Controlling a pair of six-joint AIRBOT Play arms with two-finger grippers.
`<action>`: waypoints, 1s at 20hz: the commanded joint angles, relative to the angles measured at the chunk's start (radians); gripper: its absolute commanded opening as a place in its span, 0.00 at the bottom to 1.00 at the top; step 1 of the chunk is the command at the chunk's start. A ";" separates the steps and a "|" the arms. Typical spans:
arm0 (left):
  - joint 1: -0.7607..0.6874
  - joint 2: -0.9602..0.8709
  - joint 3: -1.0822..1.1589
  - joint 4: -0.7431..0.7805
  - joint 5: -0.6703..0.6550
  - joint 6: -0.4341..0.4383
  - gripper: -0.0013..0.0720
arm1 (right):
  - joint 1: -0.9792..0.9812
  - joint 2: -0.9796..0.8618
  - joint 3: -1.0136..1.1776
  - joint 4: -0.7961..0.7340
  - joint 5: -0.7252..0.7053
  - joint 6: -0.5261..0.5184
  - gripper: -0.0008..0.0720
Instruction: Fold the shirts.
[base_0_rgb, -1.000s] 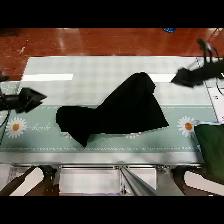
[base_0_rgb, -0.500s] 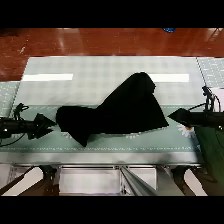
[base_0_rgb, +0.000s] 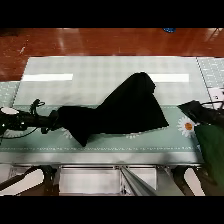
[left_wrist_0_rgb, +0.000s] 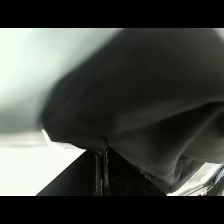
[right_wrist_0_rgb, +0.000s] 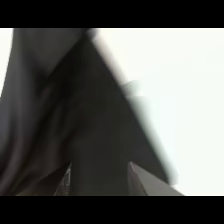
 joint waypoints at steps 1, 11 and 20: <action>-0.034 -0.012 0.053 -0.030 -0.001 -0.005 0.04 | -0.179 0.000 -0.051 -0.113 -0.006 0.049 0.57; -0.035 -0.012 0.068 -0.030 0.008 -0.004 0.04 | 0.020 -0.297 -0.154 0.030 -0.005 -0.012 0.57; -0.034 -0.012 0.105 -0.096 -0.029 0.103 0.04 | 0.370 -0.568 0.217 0.132 -0.023 -0.081 0.05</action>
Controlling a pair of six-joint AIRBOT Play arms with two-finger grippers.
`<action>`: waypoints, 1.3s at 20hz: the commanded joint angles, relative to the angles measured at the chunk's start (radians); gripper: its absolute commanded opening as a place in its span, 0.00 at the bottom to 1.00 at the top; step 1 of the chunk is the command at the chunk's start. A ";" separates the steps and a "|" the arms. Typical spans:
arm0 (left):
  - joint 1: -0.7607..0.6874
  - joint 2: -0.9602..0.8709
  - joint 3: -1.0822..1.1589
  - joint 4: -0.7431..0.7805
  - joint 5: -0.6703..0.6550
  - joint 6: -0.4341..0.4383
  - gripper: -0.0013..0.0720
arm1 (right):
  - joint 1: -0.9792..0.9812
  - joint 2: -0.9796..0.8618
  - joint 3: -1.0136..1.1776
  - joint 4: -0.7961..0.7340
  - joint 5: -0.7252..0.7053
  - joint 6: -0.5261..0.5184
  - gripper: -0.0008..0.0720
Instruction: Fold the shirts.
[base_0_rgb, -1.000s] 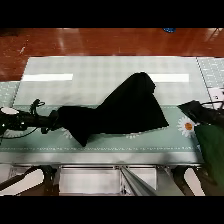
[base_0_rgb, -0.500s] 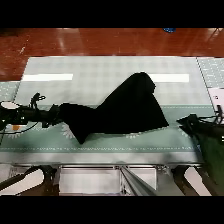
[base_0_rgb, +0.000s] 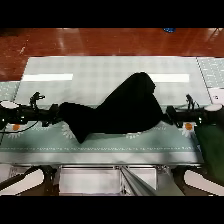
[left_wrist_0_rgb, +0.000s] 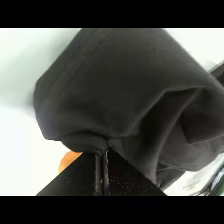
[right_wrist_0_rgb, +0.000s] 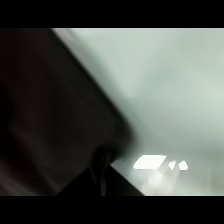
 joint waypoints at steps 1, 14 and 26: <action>0.000 0.001 0.080 -0.093 -0.076 0.082 0.04 | 0.110 -0.049 0.233 0.048 0.065 -0.095 0.05; 0.000 0.247 1.336 -0.240 -0.043 0.018 0.04 | 0.113 0.283 1.518 -0.322 0.183 0.096 0.04; -0.104 0.686 1.319 0.419 -0.170 -0.070 0.04 | 0.113 0.680 1.356 -0.692 0.484 0.199 0.04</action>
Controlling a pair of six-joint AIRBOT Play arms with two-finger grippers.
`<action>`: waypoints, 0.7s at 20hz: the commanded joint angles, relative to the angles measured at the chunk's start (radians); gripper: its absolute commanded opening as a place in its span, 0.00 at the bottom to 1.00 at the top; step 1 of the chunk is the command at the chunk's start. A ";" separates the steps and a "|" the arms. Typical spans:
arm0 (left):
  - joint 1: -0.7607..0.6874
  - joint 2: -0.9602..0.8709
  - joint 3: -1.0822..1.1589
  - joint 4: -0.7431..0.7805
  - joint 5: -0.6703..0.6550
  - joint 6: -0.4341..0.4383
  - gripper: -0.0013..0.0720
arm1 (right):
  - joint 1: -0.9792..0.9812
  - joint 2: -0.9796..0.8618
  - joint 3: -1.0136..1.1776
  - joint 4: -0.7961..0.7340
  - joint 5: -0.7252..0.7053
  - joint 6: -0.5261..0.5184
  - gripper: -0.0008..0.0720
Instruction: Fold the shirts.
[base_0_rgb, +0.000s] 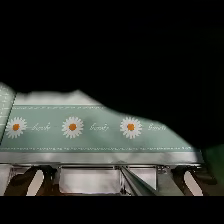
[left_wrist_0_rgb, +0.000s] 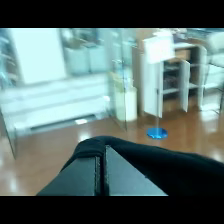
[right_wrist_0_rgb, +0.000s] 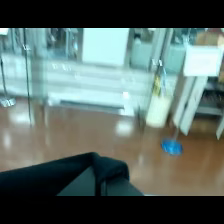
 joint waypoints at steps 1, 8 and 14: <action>-0.095 0.073 -0.029 0.224 -0.069 -0.036 0.04 | 0.001 0.058 -0.056 -0.099 0.161 0.042 0.04; -0.152 0.016 -0.346 0.281 -0.115 -0.143 0.04 | 0.002 0.009 -0.353 0.074 0.146 0.083 0.04; -0.153 -0.366 -0.595 0.191 0.070 -0.087 0.04 | 0.002 -0.290 -0.653 0.206 -0.113 -0.064 0.04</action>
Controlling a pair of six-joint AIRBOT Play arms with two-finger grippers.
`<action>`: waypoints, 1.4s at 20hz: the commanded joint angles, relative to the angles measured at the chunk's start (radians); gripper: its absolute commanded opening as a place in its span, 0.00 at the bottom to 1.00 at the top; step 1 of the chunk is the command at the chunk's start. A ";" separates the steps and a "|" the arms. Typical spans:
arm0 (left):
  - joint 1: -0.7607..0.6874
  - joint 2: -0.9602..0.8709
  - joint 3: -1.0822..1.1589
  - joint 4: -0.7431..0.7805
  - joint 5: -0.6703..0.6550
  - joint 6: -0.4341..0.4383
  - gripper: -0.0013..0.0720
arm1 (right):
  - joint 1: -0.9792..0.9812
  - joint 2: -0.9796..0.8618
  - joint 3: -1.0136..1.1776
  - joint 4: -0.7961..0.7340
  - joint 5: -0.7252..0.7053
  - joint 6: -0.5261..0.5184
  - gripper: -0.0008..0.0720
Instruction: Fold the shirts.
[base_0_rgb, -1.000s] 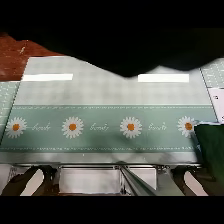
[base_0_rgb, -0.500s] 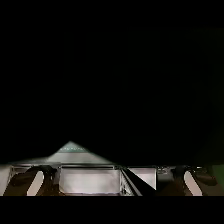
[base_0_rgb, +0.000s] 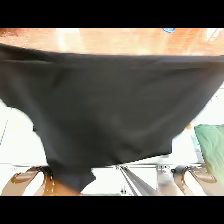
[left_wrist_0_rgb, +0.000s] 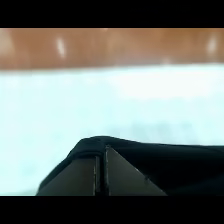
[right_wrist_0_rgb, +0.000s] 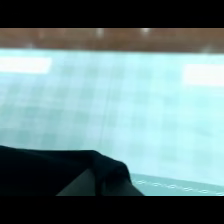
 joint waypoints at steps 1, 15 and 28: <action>-0.002 -0.273 -0.099 -0.035 0.130 0.058 0.04 | 0.005 -0.220 -0.111 0.060 -0.142 -0.077 0.04; 0.007 -0.946 0.147 -0.217 0.104 0.017 0.04 | 0.013 -0.967 0.173 0.177 -0.232 -0.005 0.04; 0.018 -0.940 0.018 0.031 -0.230 0.063 0.04 | 0.008 -0.956 0.039 0.021 0.083 -0.037 0.04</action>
